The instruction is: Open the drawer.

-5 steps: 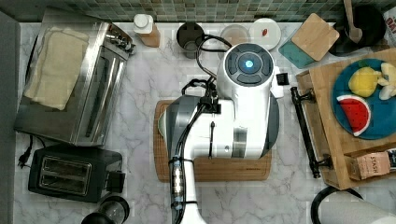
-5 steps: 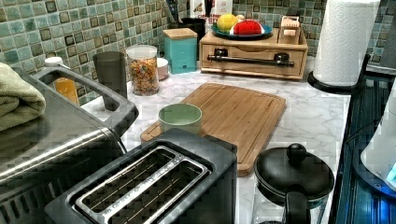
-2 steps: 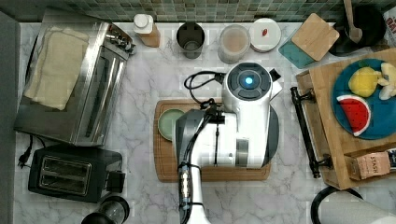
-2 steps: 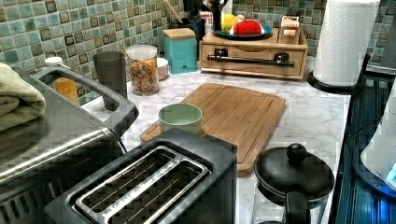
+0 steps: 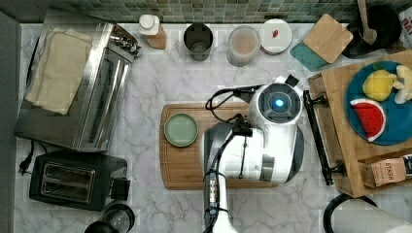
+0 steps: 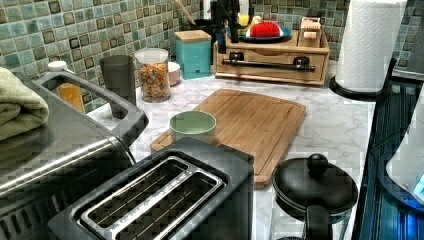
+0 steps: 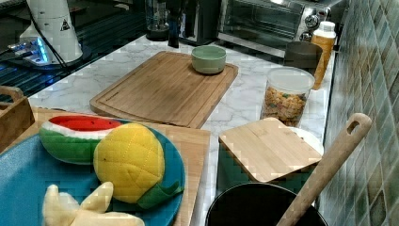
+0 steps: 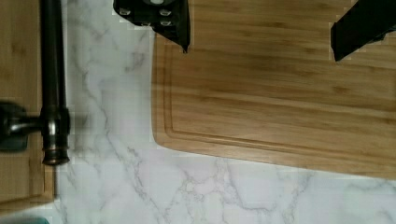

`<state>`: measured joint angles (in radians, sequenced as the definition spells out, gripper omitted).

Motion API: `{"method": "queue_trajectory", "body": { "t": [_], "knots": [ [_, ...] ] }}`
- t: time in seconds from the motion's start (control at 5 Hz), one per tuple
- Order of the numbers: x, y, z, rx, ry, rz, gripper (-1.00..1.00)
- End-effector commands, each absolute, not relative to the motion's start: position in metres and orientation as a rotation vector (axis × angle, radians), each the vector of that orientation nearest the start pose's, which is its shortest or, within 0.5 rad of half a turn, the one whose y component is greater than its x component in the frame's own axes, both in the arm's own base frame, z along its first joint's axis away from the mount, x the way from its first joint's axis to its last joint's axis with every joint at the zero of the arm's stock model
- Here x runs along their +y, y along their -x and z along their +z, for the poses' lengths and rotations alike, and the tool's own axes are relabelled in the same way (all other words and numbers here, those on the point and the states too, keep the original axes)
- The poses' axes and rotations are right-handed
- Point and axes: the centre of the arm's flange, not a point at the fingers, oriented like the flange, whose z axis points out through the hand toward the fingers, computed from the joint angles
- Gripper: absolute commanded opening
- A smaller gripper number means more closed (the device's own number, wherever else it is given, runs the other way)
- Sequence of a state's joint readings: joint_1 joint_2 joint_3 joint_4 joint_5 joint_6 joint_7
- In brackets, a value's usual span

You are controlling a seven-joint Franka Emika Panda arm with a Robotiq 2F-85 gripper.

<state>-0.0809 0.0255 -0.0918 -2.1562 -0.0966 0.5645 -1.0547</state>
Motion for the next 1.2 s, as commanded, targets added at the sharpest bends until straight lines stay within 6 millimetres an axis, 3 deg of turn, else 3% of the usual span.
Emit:
{"method": "queue_trajectory", "body": {
  "t": [0.2,0.6,0.8,1.2],
  "knots": [
    [-0.205,-0.495,0.405,-0.325,3.279,-0.036,1.0],
    [-0.255,-0.483,0.387,-0.434,3.297,-0.145,1.0],
    [-0.267,-0.48,0.375,-0.462,3.301,-0.161,1.0],
    [-0.254,-0.46,0.362,-0.356,3.299,-0.181,1.0]
  ]
}}
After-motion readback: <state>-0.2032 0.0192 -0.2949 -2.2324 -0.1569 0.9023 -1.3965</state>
